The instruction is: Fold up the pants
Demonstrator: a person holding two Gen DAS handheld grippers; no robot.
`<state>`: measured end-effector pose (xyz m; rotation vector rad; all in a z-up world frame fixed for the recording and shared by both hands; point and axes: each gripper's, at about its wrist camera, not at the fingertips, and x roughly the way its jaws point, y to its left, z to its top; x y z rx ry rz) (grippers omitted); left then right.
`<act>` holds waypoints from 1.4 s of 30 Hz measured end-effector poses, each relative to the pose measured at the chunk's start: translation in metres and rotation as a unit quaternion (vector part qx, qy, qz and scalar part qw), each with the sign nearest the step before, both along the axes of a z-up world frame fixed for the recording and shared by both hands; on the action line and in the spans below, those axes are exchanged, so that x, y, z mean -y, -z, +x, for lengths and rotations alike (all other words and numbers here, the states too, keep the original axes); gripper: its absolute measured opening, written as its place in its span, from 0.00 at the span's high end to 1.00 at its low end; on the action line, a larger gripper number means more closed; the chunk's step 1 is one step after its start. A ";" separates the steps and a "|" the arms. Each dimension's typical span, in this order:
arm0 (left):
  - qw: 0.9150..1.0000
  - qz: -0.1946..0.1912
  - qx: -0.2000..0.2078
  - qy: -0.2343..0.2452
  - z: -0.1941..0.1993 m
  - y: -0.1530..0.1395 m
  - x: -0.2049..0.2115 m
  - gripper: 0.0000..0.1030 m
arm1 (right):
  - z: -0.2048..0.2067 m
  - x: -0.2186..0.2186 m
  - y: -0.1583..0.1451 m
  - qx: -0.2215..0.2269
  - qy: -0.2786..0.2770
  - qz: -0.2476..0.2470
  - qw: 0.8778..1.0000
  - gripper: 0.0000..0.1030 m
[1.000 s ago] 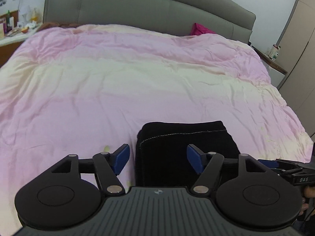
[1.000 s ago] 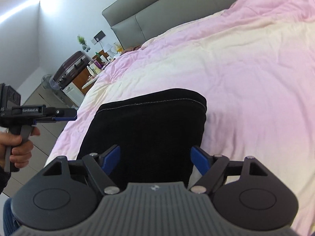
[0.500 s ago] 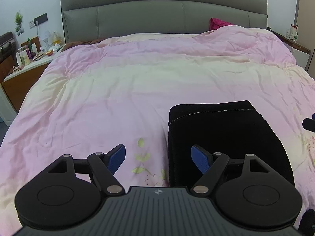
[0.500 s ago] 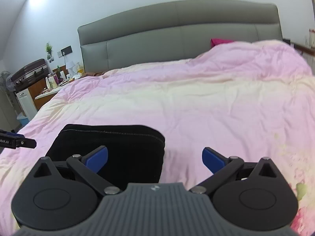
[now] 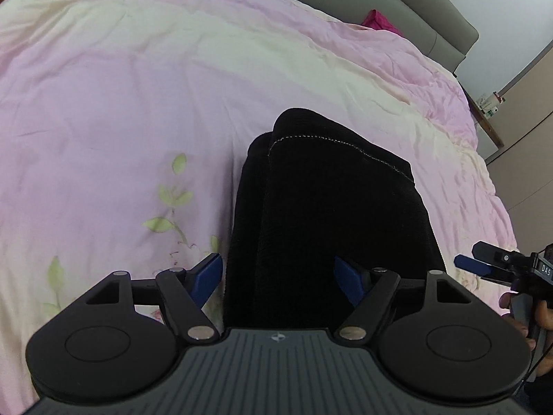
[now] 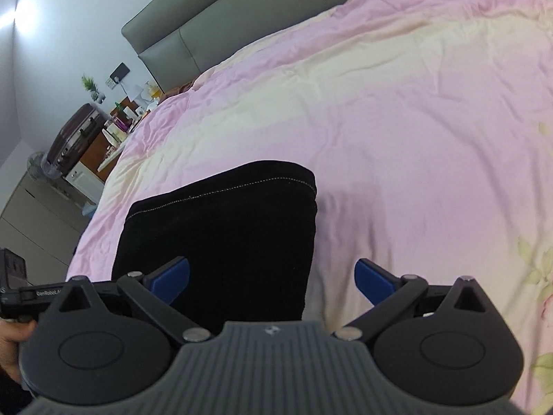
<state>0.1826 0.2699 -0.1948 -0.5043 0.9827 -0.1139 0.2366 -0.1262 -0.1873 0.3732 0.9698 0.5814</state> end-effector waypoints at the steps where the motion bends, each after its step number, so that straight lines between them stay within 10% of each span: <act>1: 1.000 -0.008 -0.002 0.003 0.003 0.004 0.000 0.10 | 0.003 0.000 0.004 -0.013 0.002 0.010 1.000 0.05; 9: 0.997 -0.076 -0.029 0.014 0.015 0.035 -0.013 0.00 | 0.023 -0.015 0.047 -0.112 -0.025 0.052 0.992 0.05; 15: 0.972 -0.222 -0.072 0.006 0.018 0.080 -0.037 0.00 | 0.042 -0.020 0.094 -0.198 -0.049 0.135 0.969 0.05; 22: 0.962 -0.260 -0.075 0.037 0.029 0.095 -0.043 0.00 | 0.058 -0.025 0.124 -0.234 -0.083 0.197 0.948 0.04; 33: 0.962 -0.259 -0.056 0.071 0.034 0.096 -0.034 0.00 | 0.069 -0.057 0.126 -0.223 -0.115 0.191 0.949 0.04; 42: 0.961 -0.268 -0.037 0.052 0.031 0.091 -0.034 0.14 | 0.050 -0.048 0.117 -0.202 -0.082 0.205 0.954 0.32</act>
